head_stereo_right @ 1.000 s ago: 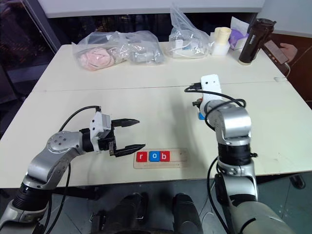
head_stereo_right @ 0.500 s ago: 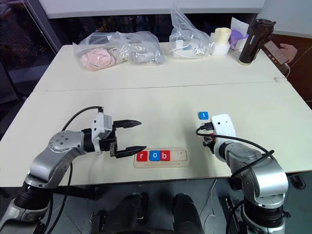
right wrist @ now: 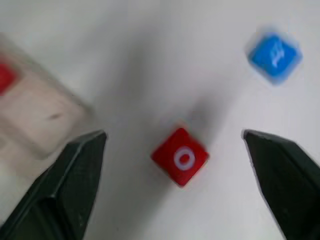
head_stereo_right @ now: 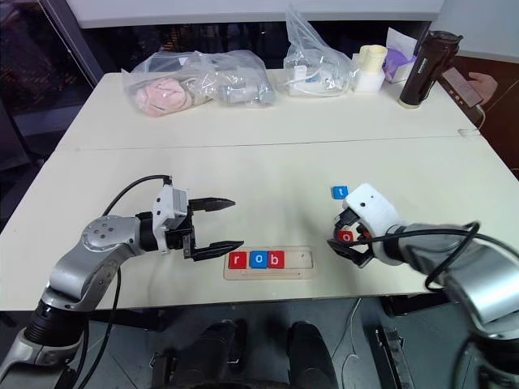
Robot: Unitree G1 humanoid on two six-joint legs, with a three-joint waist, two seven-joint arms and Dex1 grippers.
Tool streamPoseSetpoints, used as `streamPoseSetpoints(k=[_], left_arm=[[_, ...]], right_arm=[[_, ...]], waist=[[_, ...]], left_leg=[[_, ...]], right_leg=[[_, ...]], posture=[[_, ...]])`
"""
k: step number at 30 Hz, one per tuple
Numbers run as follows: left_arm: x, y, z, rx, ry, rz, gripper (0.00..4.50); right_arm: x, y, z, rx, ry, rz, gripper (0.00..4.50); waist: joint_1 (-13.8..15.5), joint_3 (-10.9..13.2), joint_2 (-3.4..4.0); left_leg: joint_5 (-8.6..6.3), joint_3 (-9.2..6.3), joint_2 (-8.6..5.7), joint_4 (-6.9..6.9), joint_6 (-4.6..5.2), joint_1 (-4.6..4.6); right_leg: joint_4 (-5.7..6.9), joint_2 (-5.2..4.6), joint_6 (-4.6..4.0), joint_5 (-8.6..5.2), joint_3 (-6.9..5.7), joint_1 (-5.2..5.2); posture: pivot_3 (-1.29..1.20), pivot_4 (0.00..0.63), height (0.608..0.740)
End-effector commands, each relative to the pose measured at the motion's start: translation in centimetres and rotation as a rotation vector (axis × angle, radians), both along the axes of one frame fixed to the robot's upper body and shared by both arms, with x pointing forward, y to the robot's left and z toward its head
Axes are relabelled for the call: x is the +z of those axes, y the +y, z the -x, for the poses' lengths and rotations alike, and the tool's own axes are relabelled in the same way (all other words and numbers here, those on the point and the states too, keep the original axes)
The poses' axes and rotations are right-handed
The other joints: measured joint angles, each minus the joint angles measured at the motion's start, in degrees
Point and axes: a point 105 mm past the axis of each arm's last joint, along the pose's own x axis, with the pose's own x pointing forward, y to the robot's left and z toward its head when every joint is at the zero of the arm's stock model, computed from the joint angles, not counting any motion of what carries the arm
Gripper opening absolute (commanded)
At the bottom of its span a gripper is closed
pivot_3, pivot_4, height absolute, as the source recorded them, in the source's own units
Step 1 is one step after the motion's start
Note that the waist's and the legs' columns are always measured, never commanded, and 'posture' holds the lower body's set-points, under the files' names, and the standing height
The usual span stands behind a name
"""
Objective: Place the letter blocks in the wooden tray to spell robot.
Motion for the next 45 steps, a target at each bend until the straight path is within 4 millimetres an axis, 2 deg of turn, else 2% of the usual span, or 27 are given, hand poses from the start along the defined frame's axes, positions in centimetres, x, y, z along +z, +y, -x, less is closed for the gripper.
streamPoseSetpoints(k=[1,4,8,20,21,24,27,28,31,33,37,41,45], left_arm=[[1.1,-0.1,0.0,-0.011,-0.037,0.015,4.50],[1.1,-0.1,0.0,-0.012,-0.038,0.012,4.50],[1.2,-0.1,0.1,-0.009,-0.041,0.011,4.50],[1.1,0.6,0.3,0.008,-0.045,-0.003,4.50],[1.1,0.6,0.3,0.009,-0.045,-0.004,4.50],[1.1,0.6,0.3,0.009,-0.044,-0.006,4.50],[1.0,0.6,0.4,0.008,-0.044,-0.008,4.50],[1.0,0.6,0.4,0.007,-0.043,-0.007,4.50],[1.0,0.5,0.4,0.003,-0.043,-0.007,4.50],[1.0,0.5,0.4,0.002,-0.042,-0.007,4.50],[0.9,0.5,0.4,-0.004,-0.039,-0.008,4.50],[0.9,0.4,0.4,-0.006,-0.037,-0.006,4.50],[0.9,0.3,0.5,-0.006,-0.035,-0.004,4.50]], right_arm=[[0.3,0.2,-0.2,0.254,-0.060,0.019,4.45],[-0.7,-0.6,0.0,0.369,-0.016,0.020,4.45],[-2.3,-1.6,-0.3,0.417,0.026,0.061,4.45],[-5.2,-2.9,-1.9,0.388,0.064,0.072,4.45],[-5.4,-2.9,-1.7,0.394,0.074,0.076,4.22],[-5.7,-3.1,-1.7,0.387,0.083,0.074,3.16],[-5.6,-3.4,-1.7,0.375,0.085,0.073,1.46],[-5.6,-3.5,-1.6,0.372,0.088,0.074,1.13],[-5.4,-3.8,-1.4,0.375,0.089,0.081,1.14],[-4.5,-3.1,-1.4,0.392,0.063,0.068,1.14],[-1.9,0.7,-0.2,0.520,0.025,0.013,1.14],[-1.6,3.6,1.4,0.610,0.030,-0.005,1.14],[-2.0,4.9,2.4,0.636,0.049,-0.018,1.14]], waist=[[0.07,0.01,-0.01],[0.09,0.01,-0.02],[0.23,0.02,-0.03],[1.36,0.01,-0.01],[1.38,0.01,-0.01],[1.28,0.01,-0.01],[1.26,0.01,0.00],[1.26,0.01,0.00],[1.33,0.01,0.00],[1.33,0.01,0.00],[1.26,0.01,0.01],[1.28,0.01,0.01],[1.47,0.02,-0.01]], left_leg=[[-0.01,0.01,0.00,0.00,0.01,0.00],[-0.08,0.05,-0.02,0.02,0.13,0.00],[-0.12,0.06,-0.04,0.04,0.19,0.00],[-0.14,0.05,-0.04,0.09,0.16,0.03],[-0.14,0.04,-0.04,0.09,0.16,0.03],[-0.14,0.04,-0.04,0.16,0.15,0.03],[-0.20,0.04,-0.04,0.24,0.07,0.07],[-0.22,0.04,-0.04,0.26,0.03,0.09],[-0.23,0.03,-0.04,0.28,0.01,0.12],[-0.24,0.03,-0.04,0.28,0.01,0.12],[-0.19,0.03,-0.04,0.24,0.11,0.10],[-0.18,0.01,-0.02,0.19,0.13,0.11],[-0.26,0.01,-0.04,0.27,0.01,0.10]], right_leg=[[-0.08,0.00,0.01,0.01,0.00,0.05],[-0.29,-0.04,-0.06,0.19,0.01,0.17],[-0.33,-0.08,-0.05,0.20,0.03,0.19],[-0.29,-0.10,-0.09,0.21,0.07,0.19],[-0.29,-0.10,-0.09,0.21,0.06,0.20],[-0.29,-0.11,-0.09,0.21,0.06,0.24],[-0.29,-0.11,-0.10,0.22,0.07,0.31],[-0.29,-0.11,-0.10,0.22,0.07,0.33],[-0.29,-0.12,-0.11,0.23,0.07,0.38],[-0.29,-0.12,-0.11,0.23,0.06,0.38],[-0.28,-0.12,-0.10,0.23,0.07,0.34],[-0.27,-0.11,-0.10,0.23,0.07,0.31],[-0.30,-0.15,-0.10,0.23,0.06,0.36]], posture=[[0.00,0.150,0.738],[0.00,0.150,0.738],[0.00,0.150,0.738],[0.00,0.150,0.738],[0.00,0.150,0.738],[0.00,0.150,0.738],[0.00,0.150,0.738],[0.00,0.150,0.738],[0.00,0.150,0.738],[0.00,0.150,0.738],[0.00,0.150,0.738],[0.00,0.150,0.738],[0.00,0.150,0.738]])
